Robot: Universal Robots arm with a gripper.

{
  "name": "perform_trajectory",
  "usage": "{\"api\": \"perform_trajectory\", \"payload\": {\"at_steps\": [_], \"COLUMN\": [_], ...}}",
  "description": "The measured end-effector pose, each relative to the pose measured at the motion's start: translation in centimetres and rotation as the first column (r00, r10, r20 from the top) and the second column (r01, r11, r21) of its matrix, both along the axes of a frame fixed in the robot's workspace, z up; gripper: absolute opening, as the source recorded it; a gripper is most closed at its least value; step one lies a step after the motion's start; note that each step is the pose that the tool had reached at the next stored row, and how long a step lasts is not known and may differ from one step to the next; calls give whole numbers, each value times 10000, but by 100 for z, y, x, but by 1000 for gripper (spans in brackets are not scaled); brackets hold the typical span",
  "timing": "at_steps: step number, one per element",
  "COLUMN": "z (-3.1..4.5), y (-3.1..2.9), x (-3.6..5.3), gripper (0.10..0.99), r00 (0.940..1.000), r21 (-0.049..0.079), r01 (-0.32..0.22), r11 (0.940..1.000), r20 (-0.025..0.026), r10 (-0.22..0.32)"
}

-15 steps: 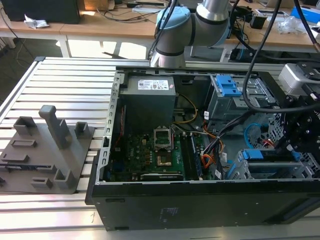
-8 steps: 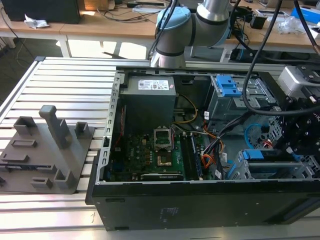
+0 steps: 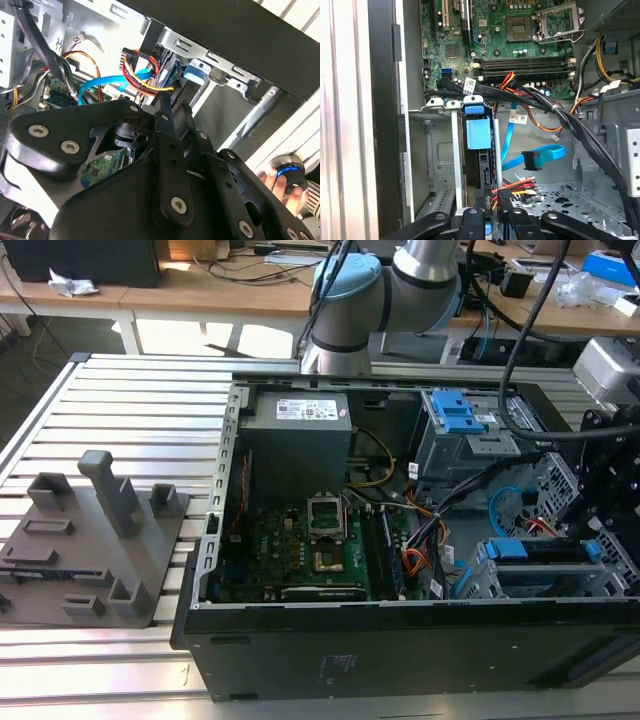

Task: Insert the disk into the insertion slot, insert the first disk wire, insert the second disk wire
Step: 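Insert the first disk wire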

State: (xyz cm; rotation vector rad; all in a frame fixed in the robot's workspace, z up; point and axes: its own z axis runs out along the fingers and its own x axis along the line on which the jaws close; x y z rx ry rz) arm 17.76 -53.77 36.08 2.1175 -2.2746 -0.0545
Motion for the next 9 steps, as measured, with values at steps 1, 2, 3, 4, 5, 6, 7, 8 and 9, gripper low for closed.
{"api": "perform_trajectory", "payload": {"at_steps": [1, 2, 3, 4, 5, 6, 7, 8, 9], "z": [95, 292, 419, 505, 530, 538, 539, 539, 542], "y": [1, 4, 6, 8, 8, 8, 8, 8, 8], "x": [0, 0, 0, 0, 0, 0, 0, 0, 0], "gripper": [251, 169, 106, 106, 106, 106, 106, 106, 106], "r00": [10000, 10000, 10000, 10000, 10000, 10000, 10000, 10000, 10000], "r21": [0, -5, -9, -16, -14, -11, -12, -11, -15], "r01": [1, 0, 0, 0, 0, 0, 0, -1, 0], "r11": [10000, 10000, 10000, 10000, 10000, 10000, 10000, 10000, 10000], "r20": [-1, 0, -1, 0, 0, 0, -1, -1, 0], "r10": [-1, 0, 0, 0, 0, 0, 0, 1, 0]}}
